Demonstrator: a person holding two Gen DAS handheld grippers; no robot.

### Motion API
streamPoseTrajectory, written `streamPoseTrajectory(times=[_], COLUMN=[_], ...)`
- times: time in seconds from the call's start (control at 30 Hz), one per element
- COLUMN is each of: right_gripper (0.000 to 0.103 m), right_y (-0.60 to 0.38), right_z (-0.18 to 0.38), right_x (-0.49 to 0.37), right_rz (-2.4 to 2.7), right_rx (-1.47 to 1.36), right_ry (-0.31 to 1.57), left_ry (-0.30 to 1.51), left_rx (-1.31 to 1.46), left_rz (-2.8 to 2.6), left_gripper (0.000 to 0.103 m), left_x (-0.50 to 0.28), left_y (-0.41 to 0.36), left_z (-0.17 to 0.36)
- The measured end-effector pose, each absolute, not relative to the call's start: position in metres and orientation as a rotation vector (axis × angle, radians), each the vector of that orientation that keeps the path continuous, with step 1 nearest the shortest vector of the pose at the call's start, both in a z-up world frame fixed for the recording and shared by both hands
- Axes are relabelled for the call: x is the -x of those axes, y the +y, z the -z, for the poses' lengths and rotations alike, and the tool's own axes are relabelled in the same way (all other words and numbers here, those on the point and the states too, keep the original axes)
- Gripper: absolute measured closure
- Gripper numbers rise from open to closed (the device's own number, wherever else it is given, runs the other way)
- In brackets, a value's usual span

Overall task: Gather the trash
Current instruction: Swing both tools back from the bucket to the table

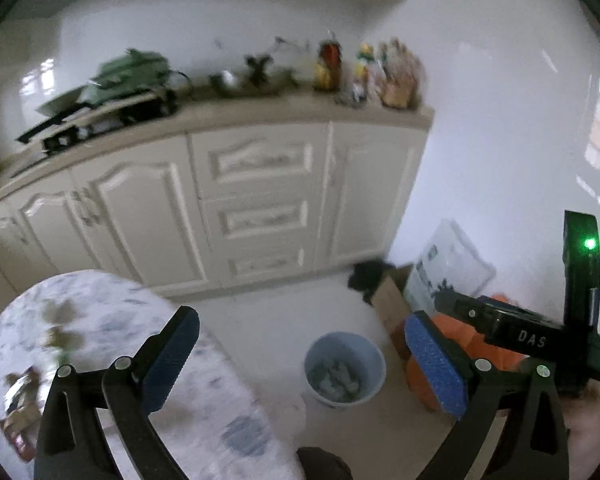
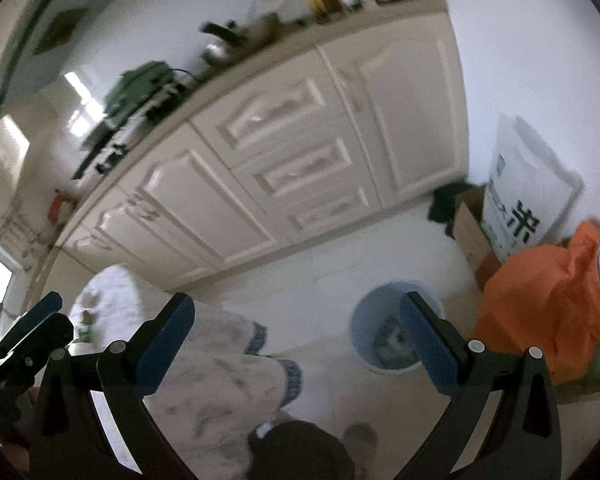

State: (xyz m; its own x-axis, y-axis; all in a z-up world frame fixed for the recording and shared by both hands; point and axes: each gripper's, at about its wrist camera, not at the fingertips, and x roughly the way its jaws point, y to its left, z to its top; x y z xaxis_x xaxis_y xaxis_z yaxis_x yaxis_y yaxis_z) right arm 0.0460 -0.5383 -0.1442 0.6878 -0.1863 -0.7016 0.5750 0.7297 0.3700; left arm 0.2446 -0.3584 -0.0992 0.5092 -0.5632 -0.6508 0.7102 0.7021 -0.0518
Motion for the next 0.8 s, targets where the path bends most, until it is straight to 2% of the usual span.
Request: streamPoseTrajectory(times=[0.47,0.8], right_gripper=[0.000,0.000], right_y=[-0.391,-0.301], right_z=[0.057,0.039], right_x=[-0.088,-0.111], right_rz=[0.212,0.061], right_rx=[-0.387,-0.250], right_ry=[0.578,0.554], left_ry=[0.523,0.466], left_rx=[-0.079,-0.019], left_rz=[0.533,0.341], left_gripper=[0.001,0.001], left_x=[-0.111,-0.036], left_y=[-0.134,-0.040], left_z=[0.047,0.044])
